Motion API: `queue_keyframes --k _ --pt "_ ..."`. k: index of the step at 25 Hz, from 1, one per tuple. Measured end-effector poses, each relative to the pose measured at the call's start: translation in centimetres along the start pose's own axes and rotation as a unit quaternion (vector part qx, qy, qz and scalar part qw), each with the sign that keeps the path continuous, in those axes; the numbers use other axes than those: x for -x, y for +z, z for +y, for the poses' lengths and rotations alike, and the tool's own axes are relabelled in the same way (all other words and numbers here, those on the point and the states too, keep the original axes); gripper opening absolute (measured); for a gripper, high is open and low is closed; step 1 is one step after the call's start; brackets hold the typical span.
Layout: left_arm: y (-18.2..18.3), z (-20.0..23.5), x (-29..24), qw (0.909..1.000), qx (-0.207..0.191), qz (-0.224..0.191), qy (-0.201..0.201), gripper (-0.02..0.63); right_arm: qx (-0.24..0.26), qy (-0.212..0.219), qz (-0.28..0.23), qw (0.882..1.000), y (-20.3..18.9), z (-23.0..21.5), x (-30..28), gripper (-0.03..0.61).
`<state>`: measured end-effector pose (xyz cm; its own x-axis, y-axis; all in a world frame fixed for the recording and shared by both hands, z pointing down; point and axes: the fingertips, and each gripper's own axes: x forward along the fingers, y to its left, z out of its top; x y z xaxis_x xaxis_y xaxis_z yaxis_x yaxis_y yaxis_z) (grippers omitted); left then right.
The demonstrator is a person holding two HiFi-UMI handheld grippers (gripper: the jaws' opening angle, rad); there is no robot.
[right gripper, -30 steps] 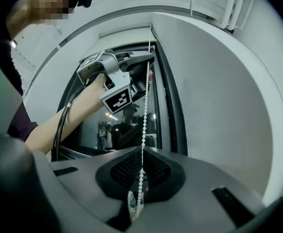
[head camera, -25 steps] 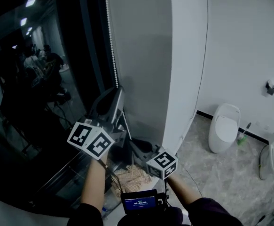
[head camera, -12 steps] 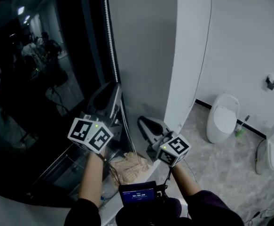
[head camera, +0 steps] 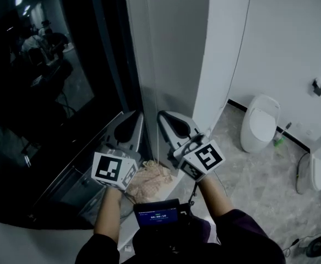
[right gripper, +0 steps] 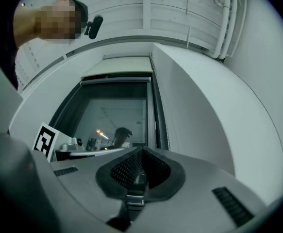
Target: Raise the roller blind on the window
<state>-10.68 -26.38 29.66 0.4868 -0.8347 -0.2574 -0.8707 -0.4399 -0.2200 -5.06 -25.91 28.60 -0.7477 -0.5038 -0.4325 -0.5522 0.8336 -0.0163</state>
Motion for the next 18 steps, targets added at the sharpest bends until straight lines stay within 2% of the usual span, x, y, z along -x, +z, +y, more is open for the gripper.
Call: queue_keyframes --k 3,9,18 --pt "-0.3 -1.2 0.1 0.9999 0.002 0.01 0.004 0.018 0.014 -0.001 0.009 1.0 0.3 0.2 -0.1 0.008" --pt "-0.4 -0.3 1.7 0.9996 0.028 0.005 0.006 0.018 0.004 0.001 0.01 1.0 -0.7 1.6 -1.3 0.008" --pt "-0.5 -0.1 2.2 0.9993 0.032 0.005 0.019 0.018 0.002 0.002 0.015 1.0 -0.8 2.2 -1.6 0.008"
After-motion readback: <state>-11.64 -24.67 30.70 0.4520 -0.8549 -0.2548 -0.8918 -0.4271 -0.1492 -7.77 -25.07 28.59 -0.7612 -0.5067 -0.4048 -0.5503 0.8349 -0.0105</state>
